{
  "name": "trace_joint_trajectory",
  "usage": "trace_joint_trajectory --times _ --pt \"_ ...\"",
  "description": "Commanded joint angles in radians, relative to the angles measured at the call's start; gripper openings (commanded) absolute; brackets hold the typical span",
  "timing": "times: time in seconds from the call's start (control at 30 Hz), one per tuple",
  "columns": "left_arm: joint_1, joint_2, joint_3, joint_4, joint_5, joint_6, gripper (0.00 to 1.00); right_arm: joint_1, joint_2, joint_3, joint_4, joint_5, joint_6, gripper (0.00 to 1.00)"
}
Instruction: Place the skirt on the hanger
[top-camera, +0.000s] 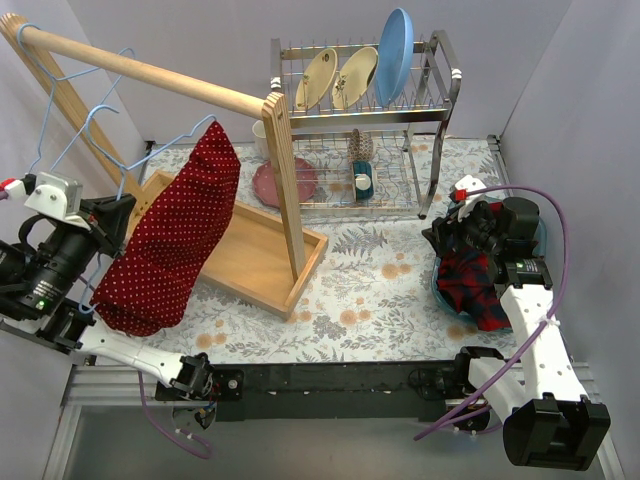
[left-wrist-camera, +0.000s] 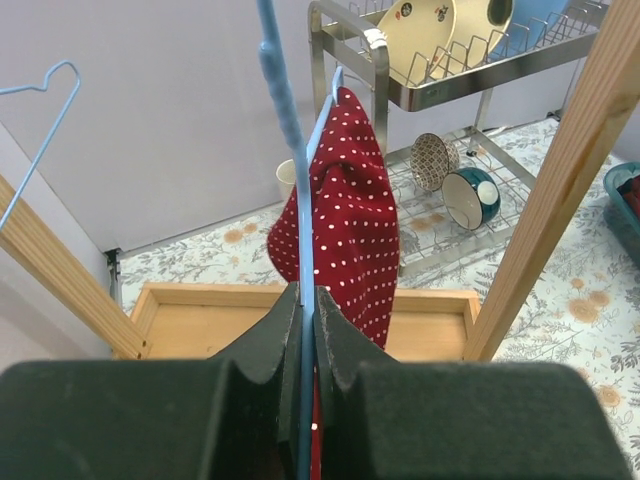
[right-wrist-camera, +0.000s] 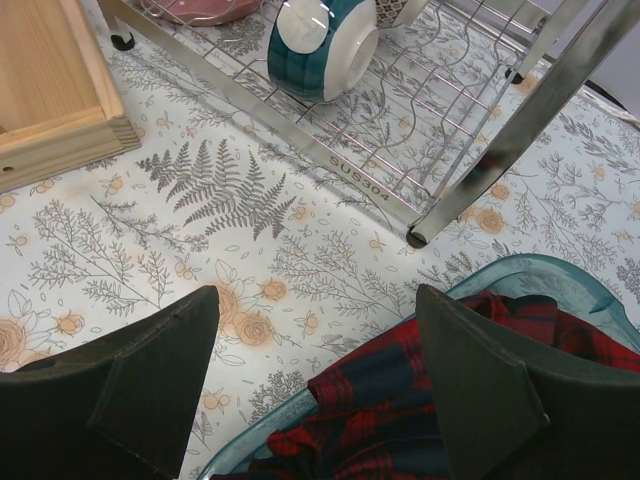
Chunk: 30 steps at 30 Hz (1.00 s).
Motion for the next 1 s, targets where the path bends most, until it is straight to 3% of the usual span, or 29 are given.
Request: trace_joint_trajectory --times 0.0,0.7,0.97 --pt "-0.023 0.042 0.015 0.053 -0.068 0.046 0.00 -0.003 -0.004 -0.013 0.033 -0.015 -0.011 0.87" --pt "-0.055 0.178 0.078 -0.047 -0.101 0.012 0.00 -0.005 -0.017 -0.013 0.031 -0.019 -0.014 0.87" --pt "0.026 0.241 0.053 -0.031 -0.101 0.017 0.00 -0.005 -0.026 -0.013 0.028 -0.031 -0.017 0.87"
